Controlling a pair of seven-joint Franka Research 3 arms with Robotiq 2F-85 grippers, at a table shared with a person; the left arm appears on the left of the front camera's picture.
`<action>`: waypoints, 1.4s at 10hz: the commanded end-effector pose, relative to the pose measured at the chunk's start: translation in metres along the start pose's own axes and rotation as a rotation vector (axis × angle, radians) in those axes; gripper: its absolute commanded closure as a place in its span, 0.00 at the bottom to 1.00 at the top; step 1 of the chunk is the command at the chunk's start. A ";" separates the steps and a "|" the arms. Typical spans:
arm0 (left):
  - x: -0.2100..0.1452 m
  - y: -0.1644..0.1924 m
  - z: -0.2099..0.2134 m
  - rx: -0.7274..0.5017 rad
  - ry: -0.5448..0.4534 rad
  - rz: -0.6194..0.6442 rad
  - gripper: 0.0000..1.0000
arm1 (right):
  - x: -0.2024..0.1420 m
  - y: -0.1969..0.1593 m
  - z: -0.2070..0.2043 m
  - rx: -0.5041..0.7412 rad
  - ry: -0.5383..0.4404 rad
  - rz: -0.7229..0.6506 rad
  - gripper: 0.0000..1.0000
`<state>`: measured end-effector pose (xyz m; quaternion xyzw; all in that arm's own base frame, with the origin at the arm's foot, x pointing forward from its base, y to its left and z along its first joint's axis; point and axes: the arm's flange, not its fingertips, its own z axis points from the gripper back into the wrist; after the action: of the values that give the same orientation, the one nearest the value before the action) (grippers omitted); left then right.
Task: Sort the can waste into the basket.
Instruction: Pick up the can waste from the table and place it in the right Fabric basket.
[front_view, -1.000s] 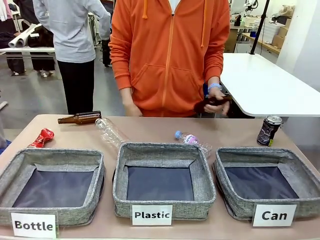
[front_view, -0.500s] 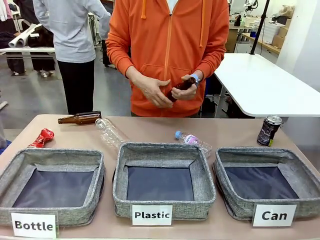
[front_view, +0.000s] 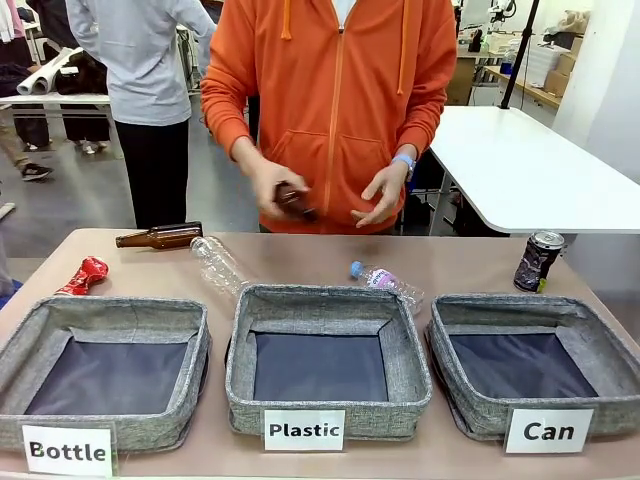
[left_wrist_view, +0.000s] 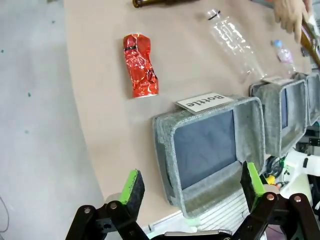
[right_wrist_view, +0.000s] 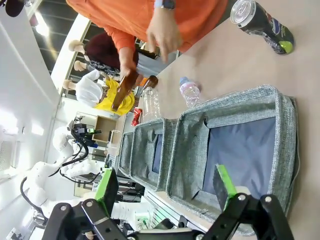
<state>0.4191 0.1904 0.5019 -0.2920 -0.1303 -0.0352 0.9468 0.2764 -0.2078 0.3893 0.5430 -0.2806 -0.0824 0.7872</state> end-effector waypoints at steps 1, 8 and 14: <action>0.024 -0.004 -0.023 0.046 0.016 0.036 0.00 | 0.003 -0.001 0.000 0.023 -0.019 0.027 0.00; -0.114 0.078 0.045 -0.321 -0.128 0.021 0.00 | 0.003 -0.001 0.000 0.023 -0.019 0.027 0.00; -0.200 0.110 0.040 -0.404 -0.358 0.204 0.00 | 0.003 -0.001 0.000 0.023 -0.019 0.027 0.00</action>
<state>0.2027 0.3087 0.4034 -0.4973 -0.2736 0.0784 0.8196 0.2766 -0.2083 0.3881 0.5424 -0.2797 -0.0823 0.7879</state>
